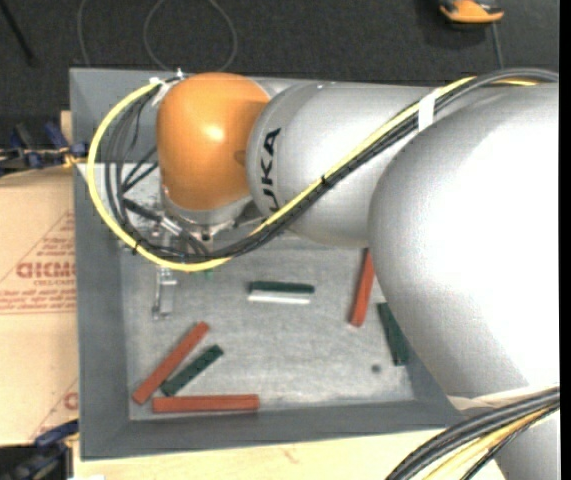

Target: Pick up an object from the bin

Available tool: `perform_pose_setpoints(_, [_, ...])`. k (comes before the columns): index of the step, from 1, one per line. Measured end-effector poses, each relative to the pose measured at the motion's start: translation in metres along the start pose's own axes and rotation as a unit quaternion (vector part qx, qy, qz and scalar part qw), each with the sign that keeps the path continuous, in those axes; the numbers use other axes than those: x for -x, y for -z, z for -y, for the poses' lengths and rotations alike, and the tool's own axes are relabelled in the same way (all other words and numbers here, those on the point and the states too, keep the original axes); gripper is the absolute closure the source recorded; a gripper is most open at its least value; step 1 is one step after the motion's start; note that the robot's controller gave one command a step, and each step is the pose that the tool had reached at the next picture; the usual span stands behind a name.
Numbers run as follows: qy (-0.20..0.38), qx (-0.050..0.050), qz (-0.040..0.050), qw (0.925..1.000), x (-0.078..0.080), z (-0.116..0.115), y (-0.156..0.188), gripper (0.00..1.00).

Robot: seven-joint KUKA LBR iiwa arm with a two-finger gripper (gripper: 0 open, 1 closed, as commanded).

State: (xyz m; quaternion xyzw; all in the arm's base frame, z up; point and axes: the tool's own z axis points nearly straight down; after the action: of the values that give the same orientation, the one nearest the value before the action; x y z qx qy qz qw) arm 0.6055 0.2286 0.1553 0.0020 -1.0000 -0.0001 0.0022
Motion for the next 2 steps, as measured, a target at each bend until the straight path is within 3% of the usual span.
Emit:
perform_pose_setpoints(1, [0.021, -0.001, -0.0018, 0.9998, -0.0572, 0.0274, -0.0833, 0.00])
perform_pose_setpoints(2, [0.019, 0.001, 0.0029, 0.9998, -0.0531, 0.0255, -0.0773, 1.00])
